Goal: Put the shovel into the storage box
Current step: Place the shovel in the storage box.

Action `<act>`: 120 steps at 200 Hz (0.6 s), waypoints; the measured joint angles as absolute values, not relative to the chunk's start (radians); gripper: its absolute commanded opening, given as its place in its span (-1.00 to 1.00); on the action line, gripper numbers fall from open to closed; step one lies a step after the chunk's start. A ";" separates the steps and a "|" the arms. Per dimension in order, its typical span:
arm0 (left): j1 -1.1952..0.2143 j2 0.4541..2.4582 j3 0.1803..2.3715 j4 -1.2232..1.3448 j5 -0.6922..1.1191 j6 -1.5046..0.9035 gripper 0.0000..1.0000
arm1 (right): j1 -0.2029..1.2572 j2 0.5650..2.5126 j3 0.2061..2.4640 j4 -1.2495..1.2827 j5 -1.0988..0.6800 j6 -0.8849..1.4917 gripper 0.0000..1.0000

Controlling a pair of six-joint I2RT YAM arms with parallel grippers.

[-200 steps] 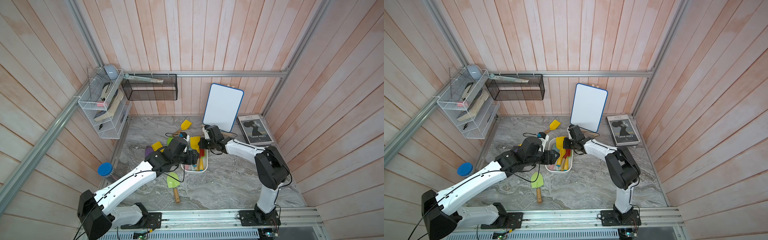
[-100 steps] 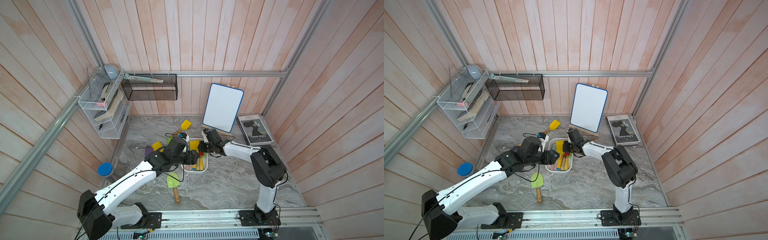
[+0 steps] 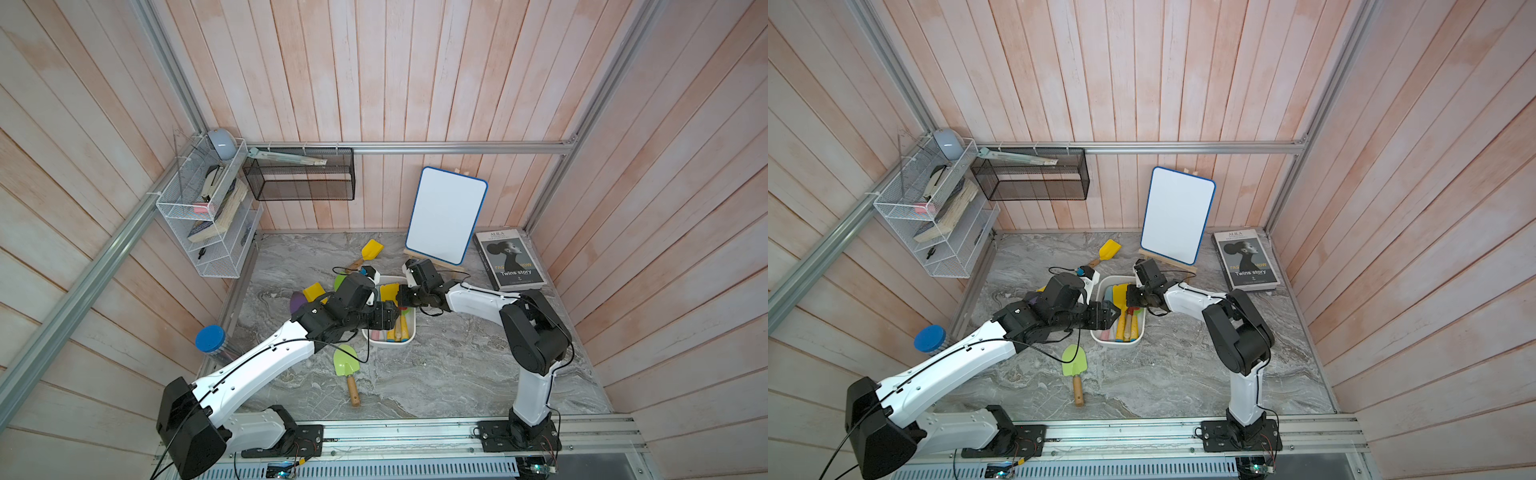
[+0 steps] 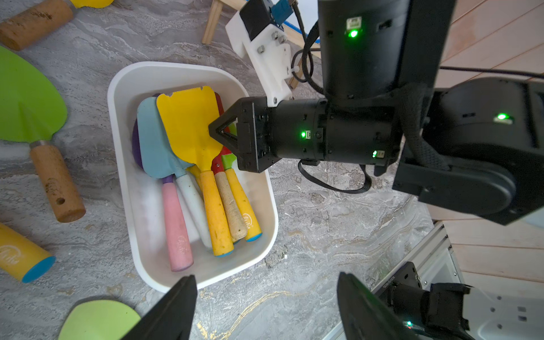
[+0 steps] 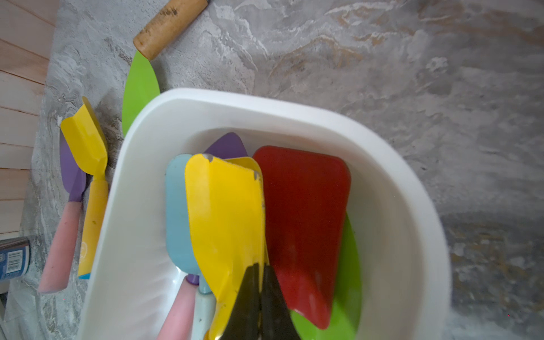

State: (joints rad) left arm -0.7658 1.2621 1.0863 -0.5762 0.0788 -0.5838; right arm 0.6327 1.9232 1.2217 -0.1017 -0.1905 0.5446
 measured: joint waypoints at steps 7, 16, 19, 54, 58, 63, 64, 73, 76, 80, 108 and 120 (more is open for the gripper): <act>-0.766 1.264 1.086 -0.576 0.079 -0.584 0.61 | 0.632 1.927 1.222 -0.102 -0.194 0.545 -1.00; -0.766 1.267 1.086 -0.577 0.078 -0.584 0.61 | 0.633 1.928 1.222 -0.101 -0.197 0.544 -1.00; -0.766 1.267 1.086 -0.578 0.078 -0.584 0.61 | 0.633 1.928 1.222 -0.101 -0.197 0.544 -0.99; -0.766 1.274 1.086 -0.591 0.073 -0.592 0.61 | 0.633 1.929 1.223 -0.101 -0.202 0.538 -0.64; -0.766 1.274 1.086 -0.591 0.072 -0.592 0.62 | 0.633 1.929 1.223 -0.101 -0.202 0.533 -0.59; -0.766 1.274 1.086 -0.593 0.071 -0.596 0.62 | 0.635 1.929 1.224 -0.101 -0.202 0.532 -0.52; -0.766 1.274 1.086 -0.593 0.071 -0.596 0.62 | 0.635 1.929 1.224 -0.101 -0.202 0.530 -0.51; -0.766 1.274 1.086 -0.595 0.070 -0.599 0.62 | 0.639 1.929 1.224 -0.102 -0.204 0.521 -0.40; -0.766 1.274 1.086 -0.596 0.070 -0.601 0.62 | 0.640 1.930 1.224 -0.104 -0.203 0.525 -0.38; -0.766 1.274 1.086 -0.597 0.070 -0.604 0.61 | 0.641 1.930 1.224 -0.107 -0.202 0.518 -0.35; -0.766 1.274 1.087 -0.614 0.066 -0.619 0.62 | 0.640 1.934 1.224 -0.138 -0.190 0.504 -0.21; -0.766 1.275 1.088 -0.623 0.062 -0.626 0.61 | 0.640 1.934 1.224 -0.143 -0.185 0.500 -0.19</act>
State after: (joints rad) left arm -0.7658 1.2755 1.0882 -0.6228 0.0624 -0.6262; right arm 0.6403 1.9339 1.2236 -0.1429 -0.1848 0.4995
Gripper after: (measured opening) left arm 0.808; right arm 0.396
